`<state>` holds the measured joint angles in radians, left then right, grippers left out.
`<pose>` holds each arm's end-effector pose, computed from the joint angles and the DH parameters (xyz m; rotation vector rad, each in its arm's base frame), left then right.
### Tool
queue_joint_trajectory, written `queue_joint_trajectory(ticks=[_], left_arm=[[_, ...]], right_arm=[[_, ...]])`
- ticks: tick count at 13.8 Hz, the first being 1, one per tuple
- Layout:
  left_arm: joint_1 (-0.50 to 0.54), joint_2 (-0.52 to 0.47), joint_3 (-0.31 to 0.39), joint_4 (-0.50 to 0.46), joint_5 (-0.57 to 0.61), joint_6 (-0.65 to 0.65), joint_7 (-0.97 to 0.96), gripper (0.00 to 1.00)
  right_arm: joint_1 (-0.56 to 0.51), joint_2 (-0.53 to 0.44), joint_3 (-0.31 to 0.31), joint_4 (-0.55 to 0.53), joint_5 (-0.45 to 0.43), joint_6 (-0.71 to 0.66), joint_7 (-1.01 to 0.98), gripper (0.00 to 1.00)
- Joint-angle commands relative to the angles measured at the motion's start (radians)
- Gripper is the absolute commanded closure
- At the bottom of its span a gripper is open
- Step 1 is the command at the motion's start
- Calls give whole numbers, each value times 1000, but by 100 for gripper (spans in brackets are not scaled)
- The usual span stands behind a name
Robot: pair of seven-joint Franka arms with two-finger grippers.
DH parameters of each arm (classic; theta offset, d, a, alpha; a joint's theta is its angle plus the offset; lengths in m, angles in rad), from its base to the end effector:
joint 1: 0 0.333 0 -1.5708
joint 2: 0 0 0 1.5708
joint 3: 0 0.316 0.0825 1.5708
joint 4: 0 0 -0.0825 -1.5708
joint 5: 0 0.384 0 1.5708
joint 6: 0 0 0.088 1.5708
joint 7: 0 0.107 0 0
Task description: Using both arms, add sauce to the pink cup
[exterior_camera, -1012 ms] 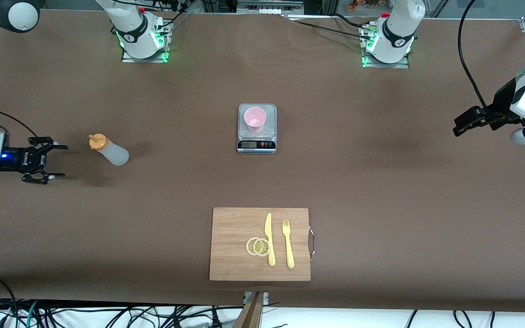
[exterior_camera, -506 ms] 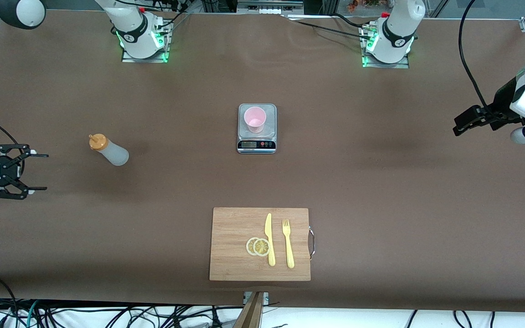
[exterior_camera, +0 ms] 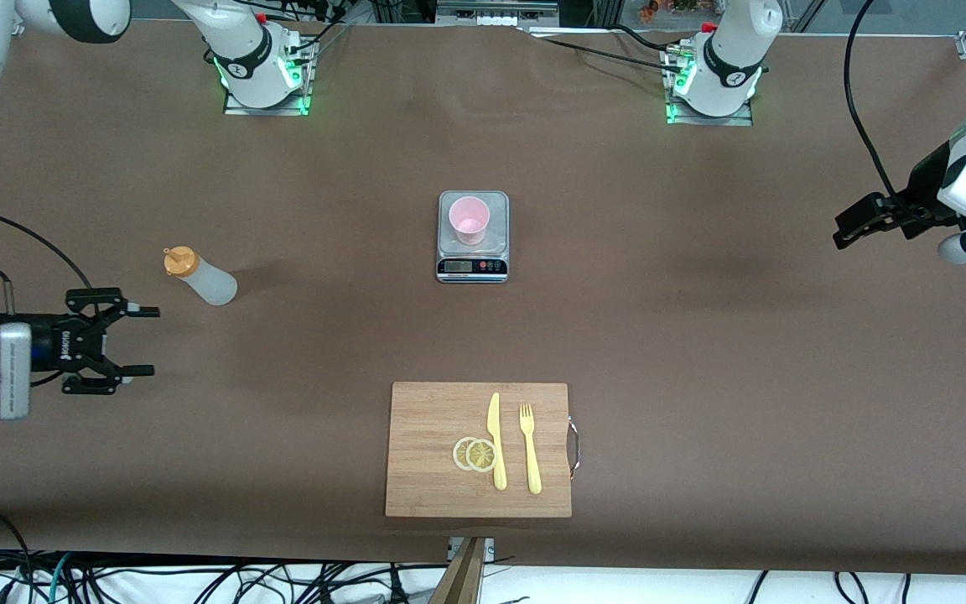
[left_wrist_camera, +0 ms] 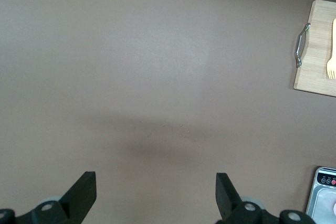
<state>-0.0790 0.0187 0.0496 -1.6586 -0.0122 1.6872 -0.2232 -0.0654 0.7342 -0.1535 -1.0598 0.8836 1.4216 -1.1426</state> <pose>0.5678 -0.0181 0.5825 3.1143 0.3048 0.0132 0.7243 -0.0294 0.4128 -2.0651 -1.0133 -0.2649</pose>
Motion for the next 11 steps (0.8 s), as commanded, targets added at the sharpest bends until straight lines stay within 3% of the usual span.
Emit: queue_joint_trajectory(ticks=[1, 6, 11], left_arm=[[5, 9, -2, 28, -11, -23, 21, 0], [5, 9, -2, 26, -11, -23, 19, 0], [5, 9, -2, 26, -11, -23, 21, 0]], right_arm=[[80, -55, -8, -11, -93, 49, 231, 0], [217, -107, -8, -11, -266, 80, 594, 0], [282, -196, 3, -41, -431, 77, 938, 0]])
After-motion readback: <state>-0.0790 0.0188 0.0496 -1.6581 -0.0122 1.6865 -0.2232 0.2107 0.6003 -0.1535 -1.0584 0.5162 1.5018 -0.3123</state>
